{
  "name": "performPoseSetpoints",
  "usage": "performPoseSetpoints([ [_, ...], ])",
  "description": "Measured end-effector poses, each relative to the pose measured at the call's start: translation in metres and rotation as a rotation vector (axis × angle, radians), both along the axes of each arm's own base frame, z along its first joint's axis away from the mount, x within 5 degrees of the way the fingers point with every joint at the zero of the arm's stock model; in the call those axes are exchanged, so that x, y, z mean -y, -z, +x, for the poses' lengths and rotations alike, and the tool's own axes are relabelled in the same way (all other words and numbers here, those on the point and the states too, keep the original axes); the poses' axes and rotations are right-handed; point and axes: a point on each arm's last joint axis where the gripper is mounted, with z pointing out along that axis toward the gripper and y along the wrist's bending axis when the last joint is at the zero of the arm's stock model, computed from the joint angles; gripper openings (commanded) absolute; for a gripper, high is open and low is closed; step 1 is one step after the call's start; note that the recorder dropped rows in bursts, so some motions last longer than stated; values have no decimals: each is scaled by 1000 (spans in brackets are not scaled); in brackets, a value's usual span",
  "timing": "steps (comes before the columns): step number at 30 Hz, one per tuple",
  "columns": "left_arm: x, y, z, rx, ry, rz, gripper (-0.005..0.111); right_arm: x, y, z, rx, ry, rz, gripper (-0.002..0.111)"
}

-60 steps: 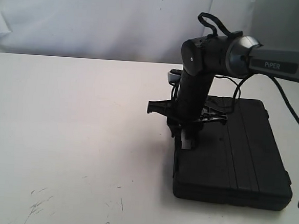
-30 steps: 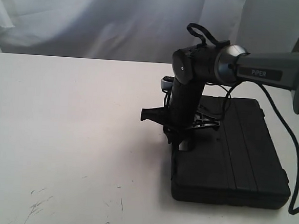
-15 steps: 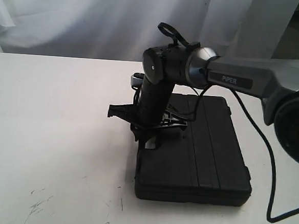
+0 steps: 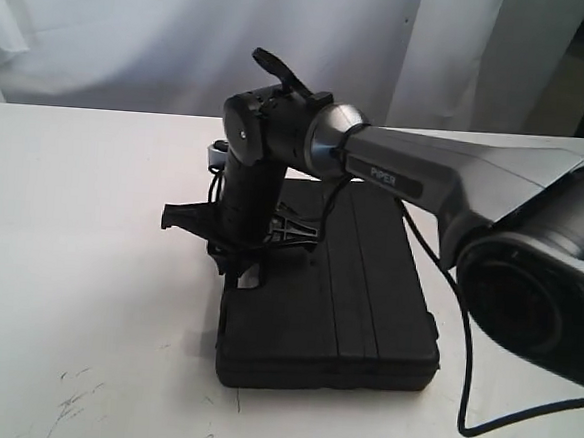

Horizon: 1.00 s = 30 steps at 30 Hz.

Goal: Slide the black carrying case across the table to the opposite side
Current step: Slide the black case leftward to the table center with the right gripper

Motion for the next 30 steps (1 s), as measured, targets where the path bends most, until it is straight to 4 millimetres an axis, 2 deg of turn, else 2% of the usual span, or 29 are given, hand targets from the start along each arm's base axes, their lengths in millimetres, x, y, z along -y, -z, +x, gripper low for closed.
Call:
performPoseSetpoints([
  [5,0,0,0,0,0,0,0,-17,3,-4,-7,8,41,0],
  [9,0,0,0,0,0,0,0,-24,3,-1,-3,42,78,0],
  [24,0,0,0,0,0,0,0,-31,2,5,30,110,149,0],
  [30,0,0,0,0,0,0,0,-35,2,1,33,100,151,0],
])
